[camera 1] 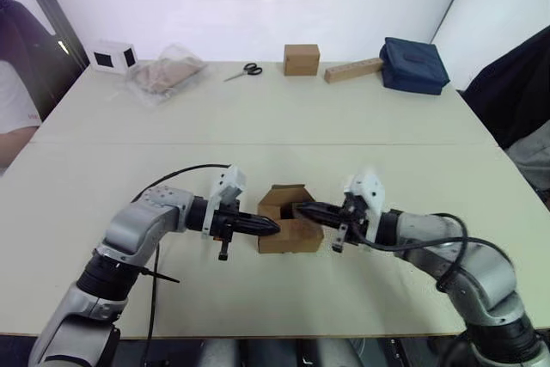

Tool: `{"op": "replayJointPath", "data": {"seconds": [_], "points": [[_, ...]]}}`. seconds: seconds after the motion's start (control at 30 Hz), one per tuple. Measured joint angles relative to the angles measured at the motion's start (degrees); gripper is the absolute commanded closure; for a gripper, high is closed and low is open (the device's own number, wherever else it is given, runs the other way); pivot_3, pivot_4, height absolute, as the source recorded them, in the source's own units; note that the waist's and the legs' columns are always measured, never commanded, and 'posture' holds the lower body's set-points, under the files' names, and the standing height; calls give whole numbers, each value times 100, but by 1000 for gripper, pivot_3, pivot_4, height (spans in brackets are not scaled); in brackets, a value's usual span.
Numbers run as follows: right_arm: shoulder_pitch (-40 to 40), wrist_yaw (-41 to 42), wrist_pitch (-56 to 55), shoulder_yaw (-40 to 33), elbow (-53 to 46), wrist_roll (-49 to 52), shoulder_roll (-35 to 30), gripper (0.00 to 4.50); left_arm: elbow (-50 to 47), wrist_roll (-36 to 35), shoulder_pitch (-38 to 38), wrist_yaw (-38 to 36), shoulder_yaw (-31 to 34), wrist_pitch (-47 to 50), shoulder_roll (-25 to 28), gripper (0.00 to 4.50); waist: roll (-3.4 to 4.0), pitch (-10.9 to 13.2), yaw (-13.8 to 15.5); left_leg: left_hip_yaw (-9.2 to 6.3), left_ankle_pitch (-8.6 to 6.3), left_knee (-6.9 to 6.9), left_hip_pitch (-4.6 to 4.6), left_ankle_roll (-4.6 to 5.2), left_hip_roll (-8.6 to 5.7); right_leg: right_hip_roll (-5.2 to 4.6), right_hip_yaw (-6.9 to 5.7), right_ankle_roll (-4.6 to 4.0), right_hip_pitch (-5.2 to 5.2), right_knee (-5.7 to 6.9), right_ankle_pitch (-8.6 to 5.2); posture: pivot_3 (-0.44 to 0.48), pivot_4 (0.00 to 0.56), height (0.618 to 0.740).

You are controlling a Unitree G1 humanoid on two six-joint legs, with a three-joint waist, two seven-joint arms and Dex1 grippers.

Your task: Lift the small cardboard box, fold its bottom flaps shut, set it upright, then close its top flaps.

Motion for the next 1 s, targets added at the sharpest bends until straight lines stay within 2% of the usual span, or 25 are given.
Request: {"op": "replayJointPath", "data": {"seconds": [0.1,0.23,0.47,0.63,0.8,0.9,1.0], "points": [[-156,8,180,-515,-8,493,-38,4500,-1,-2,2,13,-7,-25,1,4476,0,0,-1,0,0,0,1,0,0,0,0,0,0,0,0,0,150,740],[-518,36,179,-725,470,606,-51,4500,0,0,1,28,-10,-34,4,4476,0,0,-15,0,0,0,7,0,1,3,0,-1,2,2,0,0,150,740],[-1658,419,-372,55,2552,-152,435,4500,-33,-13,36,76,-12,-41,7,4476,3,-1,-25,2,0,-2,10,0,1,8,2,-1,2,5,2,0,150,740],[-2021,701,-594,415,3206,-500,675,4500,-67,-55,64,118,-13,-38,-8,4476,3,-1,-4,3,0,-4,-1,0,0,-2,0,18,-3,1,13,0,150,740],[-1884,977,-483,904,2978,-625,742,4500,-65,-56,63,158,-15,-42,-28,4476,3,-1,-2,0,0,-4,-1,0,0,-2,-2,18,-3,2,13,0,150,740],[-1299,1083,-354,1171,2230,-625,606,4500,-39,-53,67,184,-15,-47,-84,4476,5,-2,5,-2,0,-4,-1,0,0,-3,-5,17,-2,2,12,0,150,740],[-1127,1061,-320,1190,1963,-631,587,4500,7,-45,56,214,-15,-47,-104,4476,6,-2,-19,4,0,-1,10,0,-1,-6,-1,4,8,0,5,0,150,740]]}}
